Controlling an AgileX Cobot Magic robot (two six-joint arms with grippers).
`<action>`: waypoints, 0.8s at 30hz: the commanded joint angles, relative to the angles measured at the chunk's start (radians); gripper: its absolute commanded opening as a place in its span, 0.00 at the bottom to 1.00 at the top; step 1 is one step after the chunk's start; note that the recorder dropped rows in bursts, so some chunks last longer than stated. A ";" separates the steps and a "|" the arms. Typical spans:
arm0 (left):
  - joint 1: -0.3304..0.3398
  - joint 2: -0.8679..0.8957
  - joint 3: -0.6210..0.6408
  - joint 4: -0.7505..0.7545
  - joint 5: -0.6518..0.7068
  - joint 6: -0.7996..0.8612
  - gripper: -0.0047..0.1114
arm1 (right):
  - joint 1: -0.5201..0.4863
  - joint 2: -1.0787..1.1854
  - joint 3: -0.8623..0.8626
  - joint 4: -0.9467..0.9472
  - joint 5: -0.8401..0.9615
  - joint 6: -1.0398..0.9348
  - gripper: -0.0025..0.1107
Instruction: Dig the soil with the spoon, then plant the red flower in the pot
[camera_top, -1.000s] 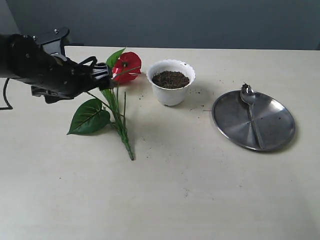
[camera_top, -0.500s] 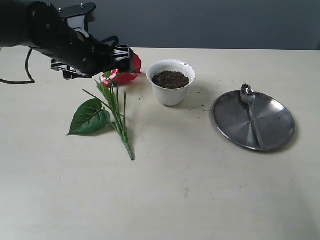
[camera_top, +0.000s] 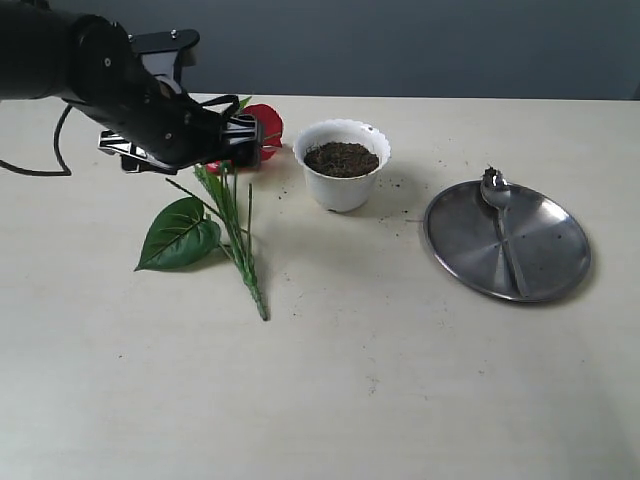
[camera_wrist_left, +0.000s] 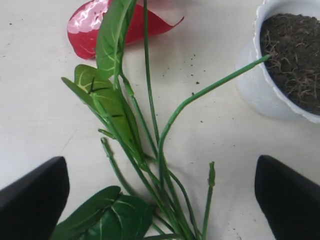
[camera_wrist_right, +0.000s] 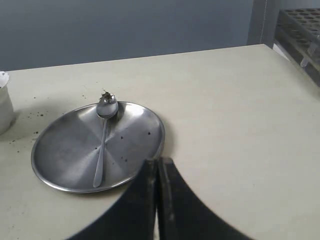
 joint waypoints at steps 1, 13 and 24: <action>-0.002 0.037 -0.005 0.091 -0.028 -0.061 0.85 | -0.004 -0.004 0.002 0.001 -0.009 -0.003 0.02; -0.002 0.116 -0.052 0.202 -0.040 -0.131 0.85 | -0.004 -0.004 0.002 0.001 -0.009 -0.003 0.02; 0.016 0.206 -0.106 0.220 0.011 -0.131 0.84 | -0.004 -0.004 0.002 -0.001 -0.012 -0.003 0.02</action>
